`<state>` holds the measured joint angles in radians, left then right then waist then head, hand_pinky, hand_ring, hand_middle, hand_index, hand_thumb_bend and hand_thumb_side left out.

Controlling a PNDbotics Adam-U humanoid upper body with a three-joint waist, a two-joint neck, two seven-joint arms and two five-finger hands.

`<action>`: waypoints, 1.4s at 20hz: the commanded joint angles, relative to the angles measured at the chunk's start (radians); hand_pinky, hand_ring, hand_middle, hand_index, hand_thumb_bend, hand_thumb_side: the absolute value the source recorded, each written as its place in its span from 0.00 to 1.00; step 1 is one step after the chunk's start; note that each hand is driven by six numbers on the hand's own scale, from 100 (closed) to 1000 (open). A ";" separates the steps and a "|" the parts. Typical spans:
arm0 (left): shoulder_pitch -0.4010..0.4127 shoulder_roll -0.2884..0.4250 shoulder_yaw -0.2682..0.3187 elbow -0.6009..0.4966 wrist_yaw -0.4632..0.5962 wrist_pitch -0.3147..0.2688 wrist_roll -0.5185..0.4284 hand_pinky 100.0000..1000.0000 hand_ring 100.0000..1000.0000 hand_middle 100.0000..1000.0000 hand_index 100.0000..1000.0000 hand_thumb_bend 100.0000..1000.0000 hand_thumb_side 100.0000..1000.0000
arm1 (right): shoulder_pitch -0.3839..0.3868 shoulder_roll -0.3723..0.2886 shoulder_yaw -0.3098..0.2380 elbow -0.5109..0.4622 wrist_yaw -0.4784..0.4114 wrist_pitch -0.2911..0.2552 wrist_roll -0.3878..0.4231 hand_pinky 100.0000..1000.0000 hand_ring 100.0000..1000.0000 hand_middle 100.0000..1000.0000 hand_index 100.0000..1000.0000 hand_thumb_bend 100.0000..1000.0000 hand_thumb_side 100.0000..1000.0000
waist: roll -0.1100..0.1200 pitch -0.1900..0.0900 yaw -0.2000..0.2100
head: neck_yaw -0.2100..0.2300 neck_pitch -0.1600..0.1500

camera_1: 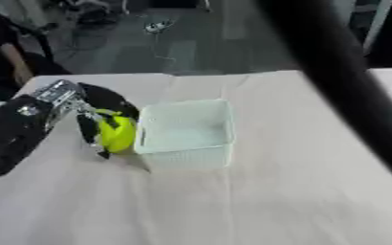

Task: Pick up objects on the table and place them in the box.

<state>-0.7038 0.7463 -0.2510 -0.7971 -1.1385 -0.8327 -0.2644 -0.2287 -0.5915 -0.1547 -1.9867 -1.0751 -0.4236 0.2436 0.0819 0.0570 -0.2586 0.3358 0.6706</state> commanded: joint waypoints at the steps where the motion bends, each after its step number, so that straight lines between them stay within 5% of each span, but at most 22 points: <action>1: 0.008 0.029 0.020 0.038 -0.012 -0.058 -0.012 0.09 0.25 0.54 0.87 0.46 0.26 | -0.010 -0.019 -0.007 -0.013 -0.001 -0.003 0.005 0.13 0.39 0.46 0.64 0.00 0.97 | -0.011 -0.004 0.006 | 0.010 -0.012; 2: 0.007 0.033 0.022 0.041 -0.013 -0.055 0.007 0.00 0.00 0.25 0.60 0.00 0.48 | -0.010 -0.019 -0.007 -0.013 -0.001 -0.004 0.005 0.13 0.39 0.46 0.63 0.00 0.97 | -0.011 -0.004 0.007 | 0.010 -0.011; 3: 0.003 0.043 0.026 0.037 -0.007 -0.053 0.035 0.00 0.00 0.17 0.47 0.00 0.60 | -0.007 -0.020 -0.007 -0.013 0.000 -0.005 0.006 0.13 0.39 0.46 0.63 0.00 0.97 | -0.011 -0.006 0.009 | 0.009 -0.011; 5: -0.006 0.067 0.027 0.031 0.021 -0.057 0.080 0.00 0.00 0.10 0.40 0.00 0.59 | 0.000 -0.022 -0.007 -0.013 0.003 -0.008 0.007 0.13 0.39 0.46 0.63 0.00 0.97 | -0.010 -0.009 0.016 | 0.006 -0.011; 12: -0.057 0.158 0.019 -0.073 0.094 -0.072 0.208 0.00 0.00 0.06 0.38 0.00 0.55 | 0.038 -0.028 -0.005 -0.013 0.030 -0.020 0.013 0.13 0.39 0.46 0.63 0.00 0.97 | -0.008 -0.023 0.049 | 0.003 -0.002; 13: -0.065 0.169 0.019 -0.088 0.113 -0.073 0.221 0.00 0.00 0.06 0.38 0.00 0.64 | 0.043 -0.029 -0.004 -0.013 0.035 -0.023 0.014 0.13 0.39 0.46 0.63 0.00 0.96 | -0.008 -0.026 0.053 | 0.006 0.005; 16: -0.080 0.197 0.017 -0.126 0.182 -0.074 0.244 0.00 0.00 0.05 0.38 0.00 0.55 | 0.054 -0.031 -0.004 -0.013 0.044 -0.032 0.016 0.13 0.39 0.46 0.63 0.00 0.96 | -0.007 -0.031 0.062 | 0.004 0.014; 28: -0.201 0.156 -0.038 -0.180 0.496 -0.074 0.100 0.00 0.00 0.05 0.38 0.00 0.55 | 0.057 -0.039 0.001 -0.013 0.049 -0.035 0.009 0.13 0.39 0.46 0.63 0.00 0.96 | 0.001 -0.041 0.058 | -0.004 -0.011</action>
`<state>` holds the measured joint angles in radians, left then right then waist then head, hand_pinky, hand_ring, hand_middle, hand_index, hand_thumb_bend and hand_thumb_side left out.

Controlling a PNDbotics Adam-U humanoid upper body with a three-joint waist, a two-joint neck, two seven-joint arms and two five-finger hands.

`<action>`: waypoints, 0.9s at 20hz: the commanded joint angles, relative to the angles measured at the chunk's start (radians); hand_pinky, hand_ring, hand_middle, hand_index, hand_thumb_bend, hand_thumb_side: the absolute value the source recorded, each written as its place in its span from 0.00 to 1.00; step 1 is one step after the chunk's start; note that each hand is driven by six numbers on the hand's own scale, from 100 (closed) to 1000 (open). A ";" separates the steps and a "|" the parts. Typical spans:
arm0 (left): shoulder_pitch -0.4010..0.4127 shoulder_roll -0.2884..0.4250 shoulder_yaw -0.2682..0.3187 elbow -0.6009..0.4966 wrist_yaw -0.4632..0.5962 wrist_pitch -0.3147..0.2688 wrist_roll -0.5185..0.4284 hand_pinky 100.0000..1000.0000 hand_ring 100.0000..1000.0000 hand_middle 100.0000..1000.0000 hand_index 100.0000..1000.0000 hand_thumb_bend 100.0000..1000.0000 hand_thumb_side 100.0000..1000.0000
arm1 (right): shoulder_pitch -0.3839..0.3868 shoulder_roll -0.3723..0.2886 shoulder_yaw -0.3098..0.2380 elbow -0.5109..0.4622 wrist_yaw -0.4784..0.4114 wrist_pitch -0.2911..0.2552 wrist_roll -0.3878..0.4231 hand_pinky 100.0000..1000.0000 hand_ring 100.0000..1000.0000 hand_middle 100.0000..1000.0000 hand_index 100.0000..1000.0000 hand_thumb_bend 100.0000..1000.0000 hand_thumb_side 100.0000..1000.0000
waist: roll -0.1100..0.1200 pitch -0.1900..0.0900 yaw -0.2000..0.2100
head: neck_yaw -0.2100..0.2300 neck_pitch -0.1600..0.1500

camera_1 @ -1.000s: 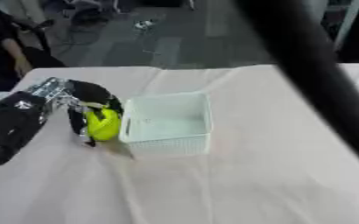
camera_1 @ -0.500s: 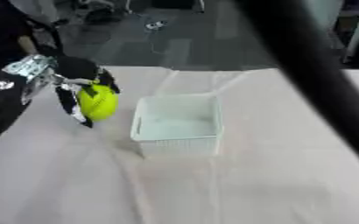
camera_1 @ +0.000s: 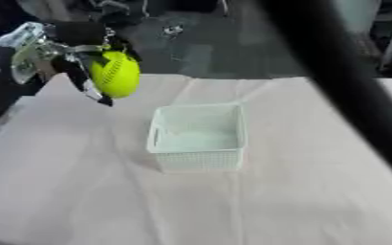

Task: Pick up objects on the table and place them in the box.

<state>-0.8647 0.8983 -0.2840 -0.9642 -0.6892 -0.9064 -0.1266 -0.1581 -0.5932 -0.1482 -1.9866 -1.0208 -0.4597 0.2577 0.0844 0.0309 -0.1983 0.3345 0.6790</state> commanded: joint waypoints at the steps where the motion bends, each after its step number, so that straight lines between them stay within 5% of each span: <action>1: -0.055 -0.013 -0.013 -0.014 0.062 -0.001 -0.055 0.00 0.00 0.05 0.38 0.00 0.55 | -0.017 -0.038 -0.006 -0.013 -0.010 0.002 -0.008 0.13 0.39 0.46 0.63 0.00 0.96 | -0.001 -0.015 -0.006 | -0.002 -0.020; 9: -0.101 -0.119 -0.059 0.003 0.156 -0.001 -0.171 0.00 0.00 0.04 0.38 0.00 0.54 | -0.039 -0.048 -0.015 -0.013 -0.036 0.013 -0.014 0.13 0.39 0.45 0.62 0.00 0.96 | 0.005 -0.017 -0.027 | 0.009 -0.022; 18: -0.089 -0.154 -0.117 -0.034 0.293 -0.001 -0.309 0.00 0.00 0.10 0.41 0.00 0.55 | -0.042 -0.049 -0.017 -0.013 -0.041 0.017 -0.006 0.13 0.39 0.45 0.62 0.00 0.96 | 0.005 -0.015 -0.032 | 0.009 -0.029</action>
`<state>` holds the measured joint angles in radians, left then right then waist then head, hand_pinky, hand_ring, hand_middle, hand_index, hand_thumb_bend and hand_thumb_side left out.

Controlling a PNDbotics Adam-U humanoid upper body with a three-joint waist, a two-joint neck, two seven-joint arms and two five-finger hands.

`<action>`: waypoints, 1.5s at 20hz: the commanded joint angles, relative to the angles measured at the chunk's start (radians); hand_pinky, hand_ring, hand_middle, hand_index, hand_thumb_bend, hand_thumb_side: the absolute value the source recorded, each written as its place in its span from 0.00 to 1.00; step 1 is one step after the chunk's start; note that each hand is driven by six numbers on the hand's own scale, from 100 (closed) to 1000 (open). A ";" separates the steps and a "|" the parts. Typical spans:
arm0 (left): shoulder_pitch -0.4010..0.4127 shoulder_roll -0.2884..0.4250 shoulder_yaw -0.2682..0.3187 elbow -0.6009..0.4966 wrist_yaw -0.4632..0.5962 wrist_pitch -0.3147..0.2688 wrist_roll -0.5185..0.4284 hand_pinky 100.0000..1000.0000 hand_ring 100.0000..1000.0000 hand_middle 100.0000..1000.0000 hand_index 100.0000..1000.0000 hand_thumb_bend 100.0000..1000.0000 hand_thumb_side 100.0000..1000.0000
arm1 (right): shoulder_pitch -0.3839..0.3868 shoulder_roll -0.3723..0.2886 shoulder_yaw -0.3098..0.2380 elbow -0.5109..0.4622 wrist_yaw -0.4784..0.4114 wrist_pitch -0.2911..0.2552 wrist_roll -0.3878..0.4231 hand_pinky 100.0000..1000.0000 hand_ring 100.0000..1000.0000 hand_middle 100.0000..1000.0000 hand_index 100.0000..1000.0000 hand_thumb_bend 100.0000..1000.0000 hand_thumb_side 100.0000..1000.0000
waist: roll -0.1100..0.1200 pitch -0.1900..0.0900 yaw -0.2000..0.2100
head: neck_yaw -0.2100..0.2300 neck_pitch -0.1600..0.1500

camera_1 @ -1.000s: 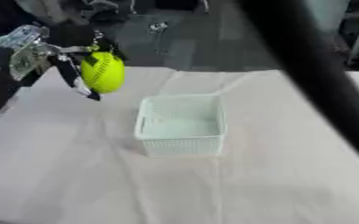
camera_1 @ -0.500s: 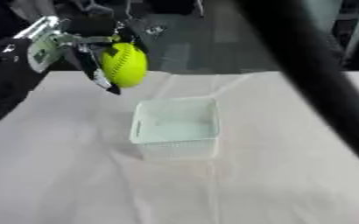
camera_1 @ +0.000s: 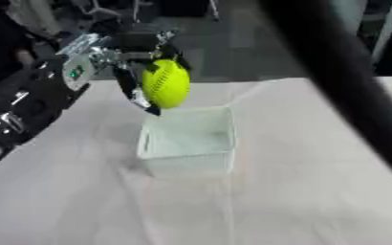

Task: Pick up objects on the table and place them in the box.

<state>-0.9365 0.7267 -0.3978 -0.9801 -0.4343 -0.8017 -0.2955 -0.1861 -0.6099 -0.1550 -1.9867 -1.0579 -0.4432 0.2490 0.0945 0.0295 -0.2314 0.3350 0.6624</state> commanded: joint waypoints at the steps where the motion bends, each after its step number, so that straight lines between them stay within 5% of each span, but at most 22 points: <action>1: -0.016 0.019 -0.007 -0.017 0.048 -0.105 -0.160 0.00 0.00 0.16 0.44 0.00 0.56 | -0.013 -0.032 -0.011 -0.013 -0.004 0.001 0.003 0.13 0.39 0.46 0.62 0.00 0.96 | -0.005 -0.014 0.002 | 0.010 -0.011; 4: -0.012 0.022 -0.012 0.000 0.049 -0.105 -0.245 0.00 0.00 0.16 0.43 0.00 0.58 | -0.012 -0.033 -0.011 -0.013 -0.003 0.000 0.004 0.13 0.39 0.45 0.62 0.00 0.96 | -0.004 -0.015 0.003 | 0.013 -0.004; 5: -0.011 0.023 -0.013 0.006 0.045 -0.105 -0.277 0.05 0.13 0.39 0.60 0.00 0.74 | -0.011 -0.033 -0.012 -0.013 -0.003 0.000 0.003 0.13 0.39 0.45 0.62 0.00 0.96 | -0.004 -0.015 0.004 | 0.013 -0.004; 6: -0.010 0.025 -0.012 0.017 0.031 -0.105 -0.319 0.00 0.00 0.26 0.50 0.00 0.66 | -0.011 -0.034 -0.012 -0.013 -0.003 -0.001 0.003 0.13 0.39 0.45 0.62 0.00 0.96 | -0.004 -0.015 0.004 | 0.013 -0.003; 7: -0.012 0.022 -0.006 0.023 0.029 -0.105 -0.345 0.20 0.30 0.50 0.67 0.00 0.80 | -0.010 -0.034 -0.013 -0.013 -0.003 -0.001 0.002 0.13 0.39 0.45 0.62 0.00 0.96 | -0.004 -0.015 0.005 | 0.013 -0.003; 8: -0.012 0.024 -0.004 0.032 0.018 -0.105 -0.377 0.59 0.67 0.76 0.84 0.00 0.97 | -0.010 -0.034 -0.013 -0.013 -0.003 -0.001 0.002 0.13 0.39 0.45 0.62 0.00 0.96 | -0.004 -0.016 0.005 | 0.013 -0.003; 9: -0.012 0.026 -0.001 0.040 -0.004 -0.105 -0.413 0.78 0.81 0.86 0.91 0.05 1.00 | -0.009 -0.035 -0.013 -0.013 -0.002 -0.001 0.002 0.13 0.39 0.45 0.62 0.00 0.96 | -0.004 -0.016 0.006 | 0.014 -0.003; 12: -0.008 0.024 0.010 0.055 -0.053 -0.105 -0.498 1.00 0.97 0.98 1.00 0.12 1.00 | -0.009 -0.034 -0.013 -0.013 -0.001 -0.001 0.004 0.13 0.39 0.45 0.62 0.00 0.96 | -0.005 -0.015 0.007 | 0.013 -0.007; 19: 0.011 0.041 0.029 0.044 -0.010 -0.105 -0.566 1.00 1.00 1.00 1.00 0.17 1.00 | -0.008 -0.031 -0.012 -0.013 0.004 0.000 0.010 0.13 0.39 0.46 0.62 0.00 0.97 | -0.007 -0.012 0.008 | 0.007 -0.008; 24: 0.098 0.148 0.076 -0.085 0.108 -0.105 -0.486 1.00 0.95 0.98 1.00 0.11 0.99 | 0.003 -0.031 -0.014 -0.013 0.016 -0.006 0.008 0.13 0.39 0.46 0.62 0.00 0.97 | -0.006 -0.011 0.024 | -0.005 -0.011; 30: 0.398 0.277 0.235 -0.436 0.350 -0.017 -0.172 0.63 0.62 0.77 0.85 0.03 0.68 | 0.043 -0.021 -0.023 -0.013 0.052 -0.031 0.003 0.12 0.39 0.46 0.62 0.00 0.97 | -0.019 -0.010 0.062 | -0.053 -0.022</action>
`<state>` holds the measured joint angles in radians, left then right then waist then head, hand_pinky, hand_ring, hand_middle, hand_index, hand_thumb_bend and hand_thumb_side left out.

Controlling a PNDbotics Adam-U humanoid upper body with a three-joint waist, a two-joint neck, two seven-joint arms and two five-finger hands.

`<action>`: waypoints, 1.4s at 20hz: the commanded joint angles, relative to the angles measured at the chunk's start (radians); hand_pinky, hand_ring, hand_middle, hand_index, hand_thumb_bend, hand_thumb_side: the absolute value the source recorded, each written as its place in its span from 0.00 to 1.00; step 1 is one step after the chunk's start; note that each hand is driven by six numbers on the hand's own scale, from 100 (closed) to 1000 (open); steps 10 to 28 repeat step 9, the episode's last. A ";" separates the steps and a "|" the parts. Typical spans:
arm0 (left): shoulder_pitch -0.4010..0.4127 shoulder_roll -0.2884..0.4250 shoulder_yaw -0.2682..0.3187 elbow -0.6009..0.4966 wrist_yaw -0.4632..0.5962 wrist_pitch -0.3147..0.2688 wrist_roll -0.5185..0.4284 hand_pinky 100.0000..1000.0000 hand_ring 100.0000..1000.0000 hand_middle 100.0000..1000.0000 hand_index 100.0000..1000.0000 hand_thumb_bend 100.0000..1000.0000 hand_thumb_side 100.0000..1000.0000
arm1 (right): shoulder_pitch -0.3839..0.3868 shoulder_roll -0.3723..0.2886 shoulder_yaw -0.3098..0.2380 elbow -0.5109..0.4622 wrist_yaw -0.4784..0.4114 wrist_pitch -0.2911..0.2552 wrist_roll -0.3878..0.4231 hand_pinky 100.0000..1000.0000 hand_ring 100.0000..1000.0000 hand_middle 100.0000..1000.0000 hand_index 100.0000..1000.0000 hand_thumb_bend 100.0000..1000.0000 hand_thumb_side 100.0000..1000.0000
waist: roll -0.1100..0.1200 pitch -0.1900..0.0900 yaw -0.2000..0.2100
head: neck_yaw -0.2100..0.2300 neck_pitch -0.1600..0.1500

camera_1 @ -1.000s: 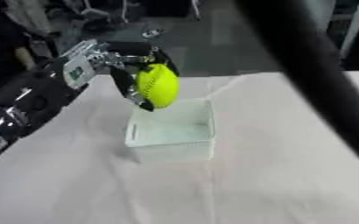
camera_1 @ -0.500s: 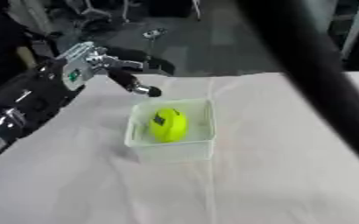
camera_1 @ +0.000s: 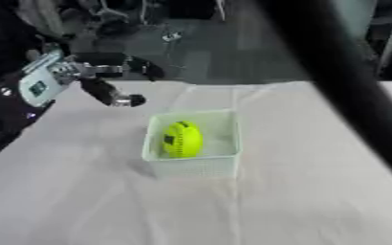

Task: Pick up objects on the table and place them in the box.

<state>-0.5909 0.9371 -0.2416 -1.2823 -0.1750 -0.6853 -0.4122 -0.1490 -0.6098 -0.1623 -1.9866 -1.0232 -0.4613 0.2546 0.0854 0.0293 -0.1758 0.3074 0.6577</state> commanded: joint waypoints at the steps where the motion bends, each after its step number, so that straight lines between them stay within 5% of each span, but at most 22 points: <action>1: 0.111 0.064 0.113 -0.195 0.124 -0.104 0.004 0.61 0.61 0.77 0.84 0.02 0.67 | 0.017 -0.018 -0.018 -0.013 0.027 -0.019 -0.005 0.12 0.39 0.46 0.63 0.00 0.89 | -0.013 -0.011 0.015 | -0.038 -0.016; 2: 0.166 0.043 0.149 -0.245 0.153 -0.071 0.065 0.56 0.56 0.74 0.80 0.01 0.65 | 0.030 -0.013 -0.019 -0.013 0.039 -0.025 -0.007 0.12 0.39 0.46 0.63 0.00 0.97 | -0.019 -0.012 0.028 | -0.056 -0.010; 5: 0.312 -0.037 0.246 -0.404 0.201 0.009 0.255 0.54 0.54 0.71 0.77 0.02 0.64 | 0.073 0.002 -0.021 -0.013 0.084 -0.050 -0.010 0.11 0.39 0.46 0.63 0.00 0.97 | -0.033 -0.015 0.064 | -0.107 0.003; 9: 0.396 -0.243 0.353 -0.606 0.186 0.076 0.490 0.51 0.51 0.67 0.73 0.04 0.61 | 0.147 0.034 -0.018 -0.013 0.157 -0.083 -0.016 0.10 0.39 0.46 0.63 0.00 0.97 | -0.060 -0.027 0.122 | -0.168 0.012; 28: 0.396 -0.243 0.353 -0.606 0.186 0.076 0.490 0.51 0.51 0.67 0.73 0.04 0.61 | 0.147 0.034 -0.018 -0.013 0.157 -0.083 -0.016 0.10 0.39 0.46 0.63 0.00 0.97 | -0.060 -0.027 0.122 | -0.168 0.012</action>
